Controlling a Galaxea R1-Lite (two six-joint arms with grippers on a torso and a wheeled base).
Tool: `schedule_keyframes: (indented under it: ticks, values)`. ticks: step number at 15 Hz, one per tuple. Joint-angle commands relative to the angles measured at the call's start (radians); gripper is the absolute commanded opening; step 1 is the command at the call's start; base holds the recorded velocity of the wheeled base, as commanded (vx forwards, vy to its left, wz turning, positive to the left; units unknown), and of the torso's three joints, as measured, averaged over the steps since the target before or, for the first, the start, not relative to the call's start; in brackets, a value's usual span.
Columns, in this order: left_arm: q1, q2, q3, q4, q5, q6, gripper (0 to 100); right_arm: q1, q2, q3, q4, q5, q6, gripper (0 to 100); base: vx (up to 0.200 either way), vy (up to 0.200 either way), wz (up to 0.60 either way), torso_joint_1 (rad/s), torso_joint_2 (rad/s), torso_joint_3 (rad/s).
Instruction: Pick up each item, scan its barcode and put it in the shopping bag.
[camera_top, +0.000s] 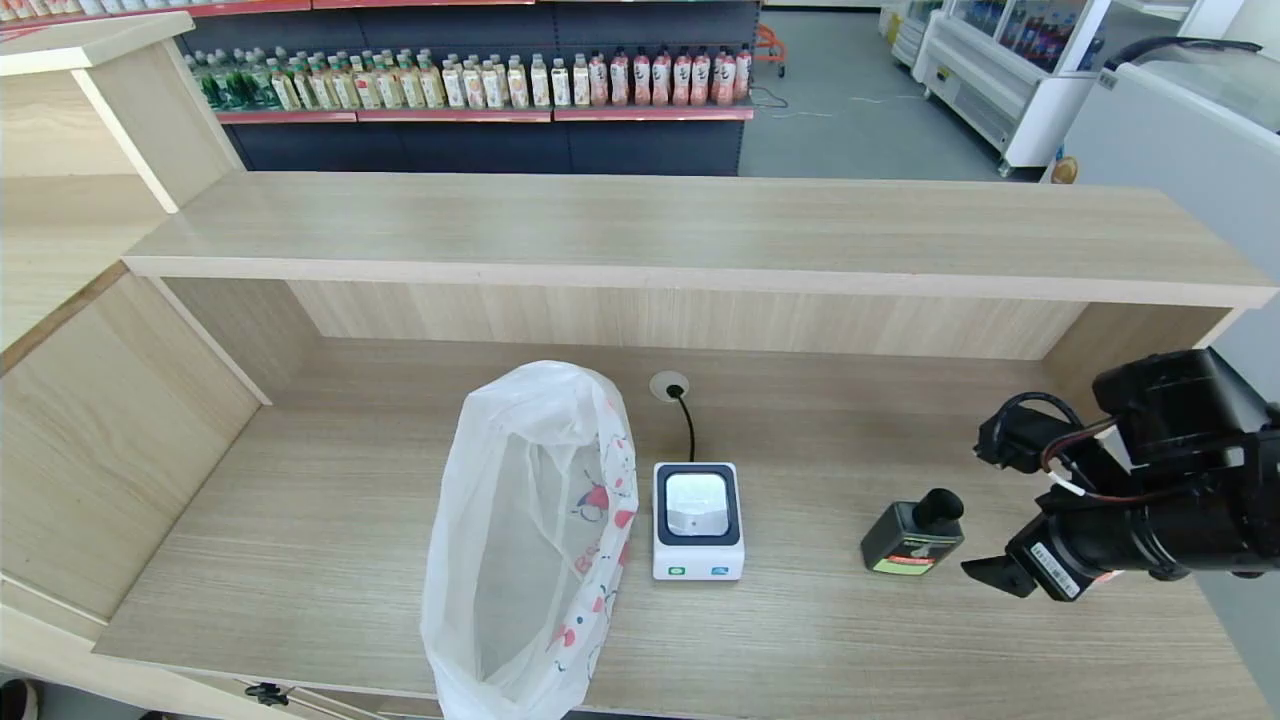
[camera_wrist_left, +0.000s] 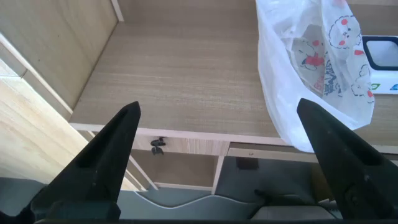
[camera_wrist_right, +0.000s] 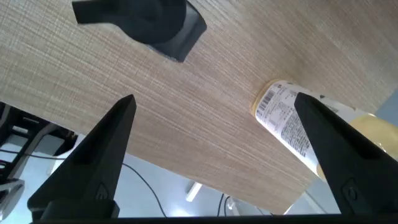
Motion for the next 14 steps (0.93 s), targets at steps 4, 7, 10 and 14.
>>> schedule_keyframes:
  ticks: [4,7,10,14]
  values:
    - [0.001,0.0,0.0,0.0,0.0,0.0,100,0.059,0.129,-0.023,-0.077,0.067,0.003,100,0.0,0.0,0.0,0.0,0.0,0.0]
    - [0.001,0.0,0.0,0.0,0.0,0.0,100,0.091,0.182,-0.039,-0.137,0.079,0.005,100,0.0,0.0,0.0,0.0,0.0,0.0]
    - [0.001,0.0,0.0,0.0,0.0,0.0,100,0.105,0.227,-0.052,-0.178,0.079,0.005,100,0.0,0.0,0.0,0.0,0.0,0.0]
    - [-0.001,0.0,0.0,0.0,0.0,0.0,100,0.105,0.276,-0.089,-0.206,0.087,0.005,100,0.0,0.0,0.0,0.0,0.0,0.0]
